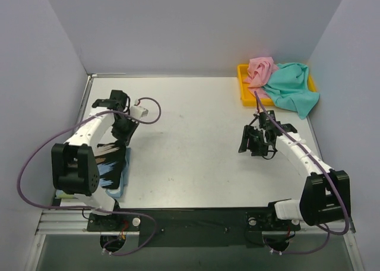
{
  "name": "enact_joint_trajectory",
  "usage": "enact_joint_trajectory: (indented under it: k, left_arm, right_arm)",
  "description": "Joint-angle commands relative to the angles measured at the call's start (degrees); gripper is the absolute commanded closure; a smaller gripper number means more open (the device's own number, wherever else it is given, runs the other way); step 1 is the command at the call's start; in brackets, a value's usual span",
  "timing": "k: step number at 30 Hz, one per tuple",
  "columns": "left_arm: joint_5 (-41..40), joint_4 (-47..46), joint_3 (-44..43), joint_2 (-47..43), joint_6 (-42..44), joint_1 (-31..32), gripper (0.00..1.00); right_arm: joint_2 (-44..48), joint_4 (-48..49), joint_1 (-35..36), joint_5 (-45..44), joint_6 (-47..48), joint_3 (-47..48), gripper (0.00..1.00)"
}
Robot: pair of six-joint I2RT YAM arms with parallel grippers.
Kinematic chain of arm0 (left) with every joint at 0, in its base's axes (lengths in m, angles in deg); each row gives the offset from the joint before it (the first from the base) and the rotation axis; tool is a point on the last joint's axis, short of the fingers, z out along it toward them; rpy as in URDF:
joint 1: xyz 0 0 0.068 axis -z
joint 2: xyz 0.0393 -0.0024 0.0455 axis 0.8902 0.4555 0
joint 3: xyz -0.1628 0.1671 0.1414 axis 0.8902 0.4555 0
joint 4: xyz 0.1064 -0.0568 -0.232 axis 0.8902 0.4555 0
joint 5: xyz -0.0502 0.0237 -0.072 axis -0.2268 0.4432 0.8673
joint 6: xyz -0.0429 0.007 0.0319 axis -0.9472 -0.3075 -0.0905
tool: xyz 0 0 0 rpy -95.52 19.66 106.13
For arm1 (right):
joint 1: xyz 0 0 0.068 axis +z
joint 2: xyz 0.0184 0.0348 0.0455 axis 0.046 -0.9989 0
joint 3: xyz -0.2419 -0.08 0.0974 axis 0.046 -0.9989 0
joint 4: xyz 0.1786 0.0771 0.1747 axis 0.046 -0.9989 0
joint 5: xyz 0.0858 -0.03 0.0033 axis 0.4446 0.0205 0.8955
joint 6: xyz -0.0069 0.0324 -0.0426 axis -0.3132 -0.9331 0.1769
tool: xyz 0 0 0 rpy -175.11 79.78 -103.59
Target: Fold and stack the t-shirts
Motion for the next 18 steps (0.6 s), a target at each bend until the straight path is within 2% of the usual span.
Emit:
enact_joint_trajectory:
  k: [1, 2, 5, 6, 8, 12, 14, 18]
  left_arm:
    - [7.18, -12.77, -0.79, -11.79, -4.31, 0.33, 0.70]
    - [7.98, -14.37, 0.45, -15.29, -5.36, 0.51, 0.59]
    - [12.89, -22.36, 7.81, -21.90, -7.47, 0.77, 0.39]
    - [13.17, -23.61, 9.06, -23.31, -9.57, 0.95, 0.38]
    - [8.10, -25.28, 12.83, -23.58, -15.17, 1.91, 0.38]
    - [2.46, -28.44, 18.28, -24.98, -20.30, 5.51, 0.38]
    - [1.22, -32.48, 21.53, -26.13, -22.33, 8.67, 0.37]
    - [0.25, -37.67, 26.11, -26.22, -27.42, 8.95, 0.37]
  right_arm:
    - [4.80, 3.68, -3.07, -3.62, 0.43, -3.34, 0.46]
    - [6.11, 4.65, -3.33, -3.88, 0.43, -3.87, 0.46]
    - [9.28, 11.49, -4.48, -5.20, 0.26, -7.29, 0.46]
    - [11.29, 13.34, -4.65, -5.64, 0.08, -8.09, 0.46]
    - [13.76, 17.92, -5.27, -5.91, -0.27, -11.68, 0.45]
    - [16.75, 25.31, -5.97, -5.38, 0.08, -16.08, 0.44]
    - [17.72, 29.09, -6.15, -4.59, 1.13, -18.36, 0.44]
    - [20.70, 36.64, -6.33, -3.97, 2.54, -24.07, 0.44]
